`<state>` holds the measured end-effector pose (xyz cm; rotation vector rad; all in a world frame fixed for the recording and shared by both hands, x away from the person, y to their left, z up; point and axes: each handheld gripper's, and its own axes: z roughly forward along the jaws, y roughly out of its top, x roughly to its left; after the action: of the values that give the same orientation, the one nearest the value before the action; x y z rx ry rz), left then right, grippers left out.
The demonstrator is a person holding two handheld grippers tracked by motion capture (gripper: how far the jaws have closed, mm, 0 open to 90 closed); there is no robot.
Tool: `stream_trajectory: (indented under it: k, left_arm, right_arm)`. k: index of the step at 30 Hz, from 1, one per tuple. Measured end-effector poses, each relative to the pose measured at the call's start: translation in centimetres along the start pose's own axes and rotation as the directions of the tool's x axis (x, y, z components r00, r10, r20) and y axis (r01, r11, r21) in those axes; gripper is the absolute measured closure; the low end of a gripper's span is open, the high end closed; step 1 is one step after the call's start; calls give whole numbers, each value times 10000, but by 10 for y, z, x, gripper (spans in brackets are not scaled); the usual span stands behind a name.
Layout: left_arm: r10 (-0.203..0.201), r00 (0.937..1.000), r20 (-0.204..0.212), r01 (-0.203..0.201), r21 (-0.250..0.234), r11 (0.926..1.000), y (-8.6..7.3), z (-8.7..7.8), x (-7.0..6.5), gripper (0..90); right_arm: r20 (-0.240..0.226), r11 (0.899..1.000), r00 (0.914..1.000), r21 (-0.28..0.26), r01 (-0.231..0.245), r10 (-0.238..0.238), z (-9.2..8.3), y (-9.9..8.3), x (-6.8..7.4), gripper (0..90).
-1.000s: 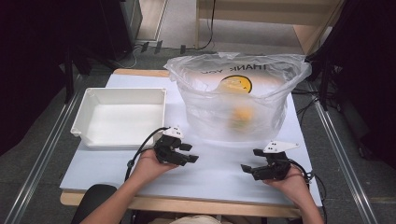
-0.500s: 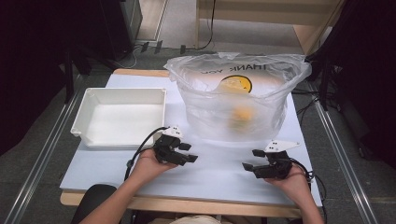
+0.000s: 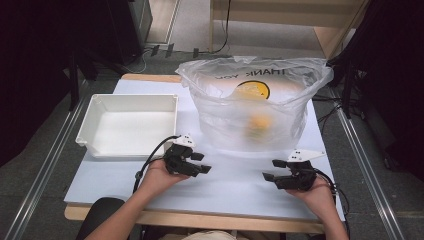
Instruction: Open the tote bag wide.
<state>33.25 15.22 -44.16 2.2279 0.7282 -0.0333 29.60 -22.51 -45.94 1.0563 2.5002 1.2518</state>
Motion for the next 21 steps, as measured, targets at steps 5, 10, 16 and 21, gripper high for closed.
stream_trajectory:
  k: [5,10,16,21]
  left_arm:
    - [-17,10000,13,17,15,10000,0,0,1,426]
    - [-7,10000,2,7,16,10000,0,0,1,424]
    - [-131,9999,71,131,133,9998,0,2,2,421]
    - [-172,9998,132,171,85,9998,0,1,2,421]
  right_arm:
    - [33,9999,10000,-87,88,-87,-3,-2,-2,367]
    - [-50,10000,10000,-53,-75,75,-5,-2,-5,378]
    - [-38,10000,10000,-33,-56,56,-5,-2,-5,378]
    - [-45,10000,10000,-15,-65,65,-5,-2,-5,385]
